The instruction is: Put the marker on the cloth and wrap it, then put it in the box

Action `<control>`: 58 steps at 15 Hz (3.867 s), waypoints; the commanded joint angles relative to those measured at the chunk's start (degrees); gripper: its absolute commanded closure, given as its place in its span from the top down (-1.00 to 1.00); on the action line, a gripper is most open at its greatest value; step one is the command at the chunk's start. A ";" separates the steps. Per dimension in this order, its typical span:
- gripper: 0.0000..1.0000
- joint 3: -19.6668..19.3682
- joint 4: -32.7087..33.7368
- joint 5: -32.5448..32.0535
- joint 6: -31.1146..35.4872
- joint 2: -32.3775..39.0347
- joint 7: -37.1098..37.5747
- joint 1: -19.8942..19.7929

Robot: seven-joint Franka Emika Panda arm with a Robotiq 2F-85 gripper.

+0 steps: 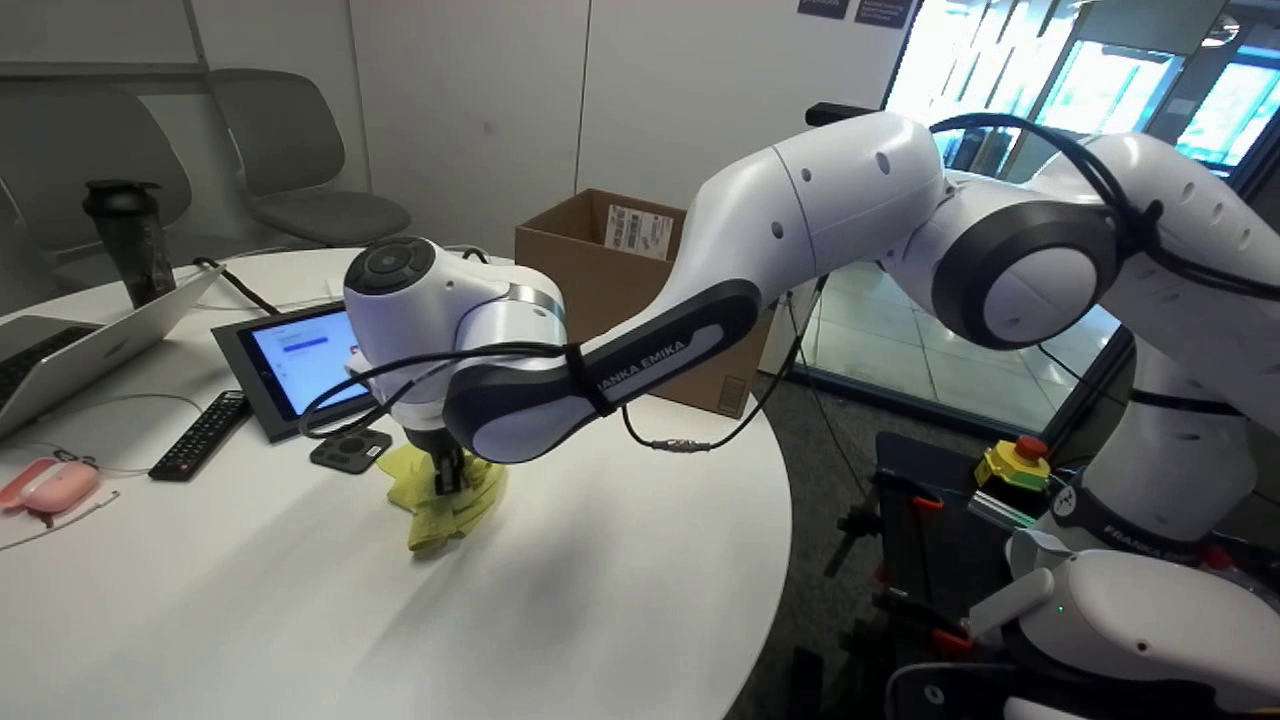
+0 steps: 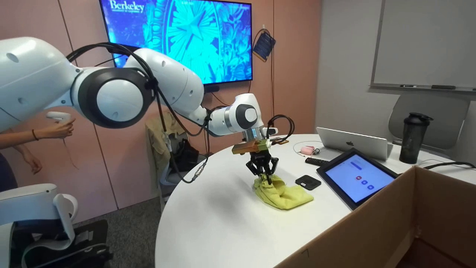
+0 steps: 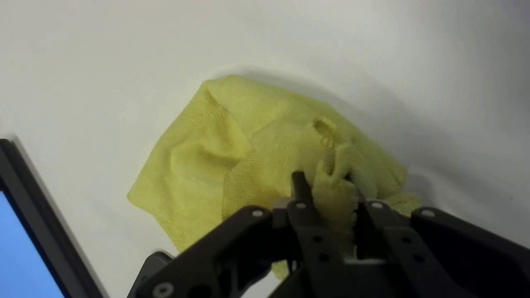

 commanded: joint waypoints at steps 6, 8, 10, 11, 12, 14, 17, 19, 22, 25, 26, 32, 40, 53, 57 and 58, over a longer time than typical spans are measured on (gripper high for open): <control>0.51 0.00 19.86 1.97 -12.62 9.28 1.60 0.62; 0.82 -1.50 20.81 3.85 -13.35 8.64 1.95 1.31; 1.00 -1.53 23.09 5.42 -14.67 8.32 2.63 1.50; 1.00 -1.79 24.18 6.00 -15.16 8.34 3.14 1.66; 1.00 -0.48 23.17 5.05 -15.38 7.14 3.95 1.06; 1.00 -0.24 23.20 5.18 -15.71 6.39 4.13 0.83; 1.00 0.82 22.32 5.98 -16.38 5.63 3.17 0.06; 1.00 1.84 21.31 6.57 -17.20 5.22 0.55 -0.52; 1.00 5.23 20.27 8.14 -16.83 5.19 -7.16 -2.35; 1.00 7.61 19.70 9.82 -15.96 5.87 -12.71 -4.04; 1.00 8.25 19.59 10.20 -15.97 6.15 -13.93 -4.63; 1.00 8.15 18.32 10.75 -14.16 8.47 -13.07 -7.58; 1.00 8.43 17.98 10.60 -6.66 11.76 -12.23 -9.12; 0.05 5.28 17.68 8.86 -4.47 14.80 -6.53 -8.54; -0.56 4.06 16.96 8.93 -5.64 13.49 -5.06 -8.66; -0.69 3.69 16.62 8.88 -5.76 12.78 -4.37 -8.65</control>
